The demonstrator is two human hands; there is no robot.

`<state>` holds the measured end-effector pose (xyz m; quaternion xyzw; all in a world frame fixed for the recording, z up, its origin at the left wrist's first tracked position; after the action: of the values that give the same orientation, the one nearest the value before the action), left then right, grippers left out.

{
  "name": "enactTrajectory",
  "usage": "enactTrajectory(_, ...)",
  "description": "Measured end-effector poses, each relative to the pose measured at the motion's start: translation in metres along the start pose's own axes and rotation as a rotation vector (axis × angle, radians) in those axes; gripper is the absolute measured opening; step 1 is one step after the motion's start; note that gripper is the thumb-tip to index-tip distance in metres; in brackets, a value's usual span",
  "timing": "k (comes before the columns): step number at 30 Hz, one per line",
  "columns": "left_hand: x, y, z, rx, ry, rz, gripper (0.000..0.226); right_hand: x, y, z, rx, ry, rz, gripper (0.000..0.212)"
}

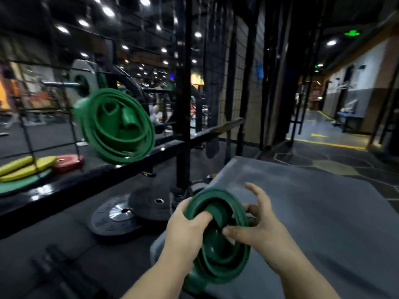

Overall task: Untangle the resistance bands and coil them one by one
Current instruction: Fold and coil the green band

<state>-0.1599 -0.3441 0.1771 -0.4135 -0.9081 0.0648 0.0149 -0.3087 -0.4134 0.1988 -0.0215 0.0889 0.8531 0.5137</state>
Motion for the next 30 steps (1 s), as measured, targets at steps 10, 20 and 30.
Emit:
enactTrajectory(10,0.001,0.058,-0.082,0.06,-0.187,-0.138,0.042,-0.029,-0.081,0.076,-0.26,0.244,0.151,0.064)
enactTrajectory(20,0.04,0.135,-0.149,0.169,-0.349,-0.377,0.044,-0.013,-0.169,0.161,-0.433,0.401,0.434,0.047)
enactTrajectory(30,0.068,0.206,-0.168,0.364,-0.413,-0.605,0.056,0.01,-0.25,0.219,-0.332,0.448,0.525,0.042)
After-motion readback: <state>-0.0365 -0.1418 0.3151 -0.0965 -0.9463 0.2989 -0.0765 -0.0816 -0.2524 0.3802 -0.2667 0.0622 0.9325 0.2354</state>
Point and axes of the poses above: each hand's wrist, its own x-axis away from the middle knuckle, its own y-axis out of the back of the hand, z = x × y, the point moved 9 cm from there along -x, towards the middle knuckle, and after that the axes turned 6 degrees about -z, right-handed, at the moved point
